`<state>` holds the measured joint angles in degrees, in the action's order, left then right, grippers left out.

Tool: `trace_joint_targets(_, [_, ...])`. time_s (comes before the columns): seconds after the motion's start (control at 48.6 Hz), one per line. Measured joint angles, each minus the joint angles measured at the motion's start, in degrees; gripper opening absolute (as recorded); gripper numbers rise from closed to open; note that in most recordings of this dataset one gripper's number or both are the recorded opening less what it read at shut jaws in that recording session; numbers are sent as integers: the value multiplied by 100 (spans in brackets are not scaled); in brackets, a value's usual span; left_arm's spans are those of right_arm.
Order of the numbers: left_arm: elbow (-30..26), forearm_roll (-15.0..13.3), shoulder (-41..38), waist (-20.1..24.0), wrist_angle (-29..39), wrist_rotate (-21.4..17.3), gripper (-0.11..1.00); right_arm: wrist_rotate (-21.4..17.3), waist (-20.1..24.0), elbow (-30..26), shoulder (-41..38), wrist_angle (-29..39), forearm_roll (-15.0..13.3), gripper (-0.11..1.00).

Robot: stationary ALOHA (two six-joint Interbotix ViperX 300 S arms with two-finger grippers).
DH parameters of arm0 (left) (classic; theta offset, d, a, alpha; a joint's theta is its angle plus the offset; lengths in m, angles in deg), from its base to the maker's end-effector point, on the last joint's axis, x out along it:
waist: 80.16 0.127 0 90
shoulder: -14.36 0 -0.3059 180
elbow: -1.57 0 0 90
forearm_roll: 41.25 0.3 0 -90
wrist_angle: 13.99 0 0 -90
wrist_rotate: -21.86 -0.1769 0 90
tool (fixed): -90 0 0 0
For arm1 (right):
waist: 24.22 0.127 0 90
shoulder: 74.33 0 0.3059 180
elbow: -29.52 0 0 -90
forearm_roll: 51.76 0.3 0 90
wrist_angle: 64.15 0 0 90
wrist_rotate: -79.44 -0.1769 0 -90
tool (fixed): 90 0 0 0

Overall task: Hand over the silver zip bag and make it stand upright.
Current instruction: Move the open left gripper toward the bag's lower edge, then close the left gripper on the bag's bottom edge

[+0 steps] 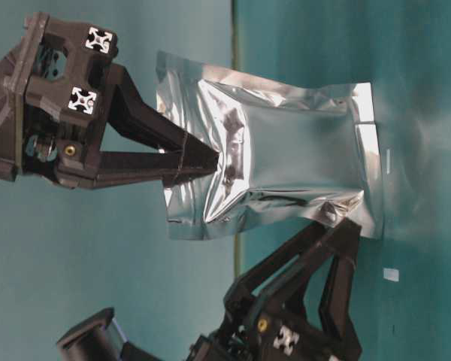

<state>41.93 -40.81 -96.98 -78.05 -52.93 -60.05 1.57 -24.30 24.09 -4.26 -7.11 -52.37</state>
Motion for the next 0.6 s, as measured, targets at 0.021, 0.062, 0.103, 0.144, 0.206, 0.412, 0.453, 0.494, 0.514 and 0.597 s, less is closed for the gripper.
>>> trace_joint_targets(0.021, [-9,0,-18,18,-18,0,94,0,0,0,9,0,0,1])
trace_joint_targets(0.062, [-44,9,-44,79,-62,0,94,0,0,0,0,0,9,1])
trace_joint_targets(0.103, [-62,0,-70,132,-88,-9,94,-9,0,0,0,0,0,1])
trace_joint_targets(0.144, [-88,0,-88,176,-105,-9,94,-9,0,0,0,9,9,1])
trace_joint_targets(0.206, [-132,0,-132,246,-149,-9,94,-9,0,-9,0,9,0,1])
trace_joint_targets(0.412, [-299,0,-343,185,-185,-9,94,-18,0,0,9,9,0,1])
trace_joint_targets(0.453, [-334,0,-369,132,-185,-26,94,-9,0,0,0,9,0,1])
trace_joint_targets(0.494, [-387,9,-396,79,-185,18,94,-18,0,0,0,9,0,1])
trace_joint_targets(0.514, [-404,0,-396,44,-193,9,94,-18,0,0,0,9,9,1])
trace_joint_targets(0.597, [-457,0,-404,-88,-193,26,94,-35,0,0,0,9,9,1])
